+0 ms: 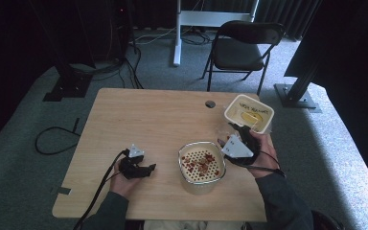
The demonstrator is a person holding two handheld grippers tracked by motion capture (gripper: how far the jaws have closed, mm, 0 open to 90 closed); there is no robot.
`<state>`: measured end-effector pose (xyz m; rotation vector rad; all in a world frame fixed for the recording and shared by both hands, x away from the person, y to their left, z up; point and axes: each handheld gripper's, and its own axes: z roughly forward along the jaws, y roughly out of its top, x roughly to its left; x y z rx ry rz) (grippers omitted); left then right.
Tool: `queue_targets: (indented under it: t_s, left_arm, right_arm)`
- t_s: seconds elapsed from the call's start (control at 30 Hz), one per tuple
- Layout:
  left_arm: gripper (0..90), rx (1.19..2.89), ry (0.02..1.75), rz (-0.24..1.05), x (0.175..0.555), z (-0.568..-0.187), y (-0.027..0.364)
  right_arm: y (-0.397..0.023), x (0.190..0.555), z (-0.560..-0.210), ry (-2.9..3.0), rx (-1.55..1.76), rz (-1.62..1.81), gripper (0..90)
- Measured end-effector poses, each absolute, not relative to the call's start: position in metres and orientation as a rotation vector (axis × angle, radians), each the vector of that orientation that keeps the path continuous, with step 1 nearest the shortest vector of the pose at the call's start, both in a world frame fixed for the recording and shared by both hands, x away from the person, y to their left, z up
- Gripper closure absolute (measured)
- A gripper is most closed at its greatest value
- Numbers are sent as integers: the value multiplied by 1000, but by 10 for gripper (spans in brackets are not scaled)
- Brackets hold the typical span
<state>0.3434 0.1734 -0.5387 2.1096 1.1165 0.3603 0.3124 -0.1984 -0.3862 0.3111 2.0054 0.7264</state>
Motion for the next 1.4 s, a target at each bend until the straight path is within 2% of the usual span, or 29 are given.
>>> queue_targets:
  t_s: [0.73,0.9,1.4]
  left_arm:
    - [333,2109,1115,360,343,-539,173]
    - [333,2111,1114,361,343,-539,173]
    - [333,2110,1115,360,343,-539,173]
  right_arm:
    - [-227,335,-377,2010,558,946,346]
    - [-247,347,-368,1978,722,1046,347]
    - [-285,364,-350,1898,919,1188,347]
